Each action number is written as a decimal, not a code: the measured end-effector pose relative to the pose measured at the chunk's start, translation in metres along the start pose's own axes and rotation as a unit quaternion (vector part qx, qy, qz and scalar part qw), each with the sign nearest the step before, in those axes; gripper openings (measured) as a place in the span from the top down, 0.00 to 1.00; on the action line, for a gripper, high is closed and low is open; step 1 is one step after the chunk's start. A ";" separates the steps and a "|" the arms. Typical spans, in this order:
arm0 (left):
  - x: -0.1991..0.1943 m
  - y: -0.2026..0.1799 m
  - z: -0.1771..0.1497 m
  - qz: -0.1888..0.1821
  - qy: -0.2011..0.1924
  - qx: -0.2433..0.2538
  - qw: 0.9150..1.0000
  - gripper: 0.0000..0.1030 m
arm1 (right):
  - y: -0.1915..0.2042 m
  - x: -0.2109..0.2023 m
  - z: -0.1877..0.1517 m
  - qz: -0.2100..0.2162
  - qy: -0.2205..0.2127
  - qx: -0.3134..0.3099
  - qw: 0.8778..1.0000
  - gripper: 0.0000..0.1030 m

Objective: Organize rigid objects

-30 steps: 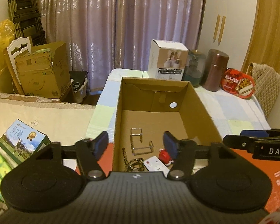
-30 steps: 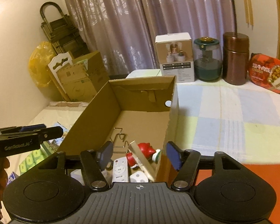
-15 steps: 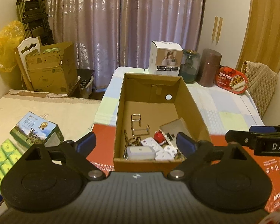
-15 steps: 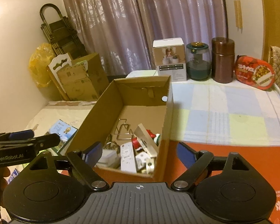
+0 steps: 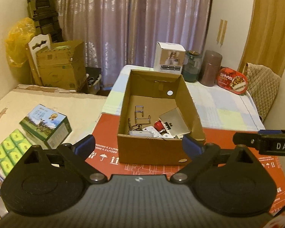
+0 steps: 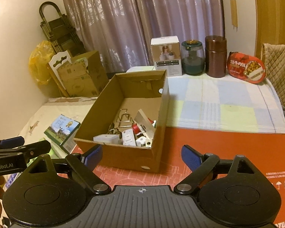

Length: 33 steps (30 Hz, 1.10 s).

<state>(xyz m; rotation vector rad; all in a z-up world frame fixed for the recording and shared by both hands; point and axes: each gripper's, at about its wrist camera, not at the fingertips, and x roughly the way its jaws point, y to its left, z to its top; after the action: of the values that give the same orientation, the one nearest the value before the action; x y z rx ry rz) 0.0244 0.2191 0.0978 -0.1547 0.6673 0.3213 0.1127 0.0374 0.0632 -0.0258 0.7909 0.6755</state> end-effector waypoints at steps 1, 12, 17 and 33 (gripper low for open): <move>-0.005 -0.002 -0.001 0.006 -0.002 0.000 1.000 0.07 | 0.001 -0.003 -0.002 -0.001 0.002 -0.003 1.000 0.15; -0.034 -0.013 -0.011 0.000 -0.014 -0.001 1.000 0.11 | 0.008 -0.023 -0.017 0.005 0.004 -0.014 1.000 0.15; -0.037 -0.017 -0.016 0.002 -0.010 0.005 1.000 0.11 | 0.011 -0.025 -0.020 0.008 0.001 -0.015 1.000 0.15; -0.044 -0.020 -0.014 0.001 -0.008 0.000 1.000 0.11 | 0.020 -0.031 -0.021 -0.002 -0.005 -0.037 0.999 0.15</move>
<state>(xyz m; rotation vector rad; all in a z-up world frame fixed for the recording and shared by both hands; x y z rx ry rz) -0.0098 0.1864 0.1151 -0.1510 0.6508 0.3241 0.0724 0.0311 0.0734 -0.0908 0.7553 0.7005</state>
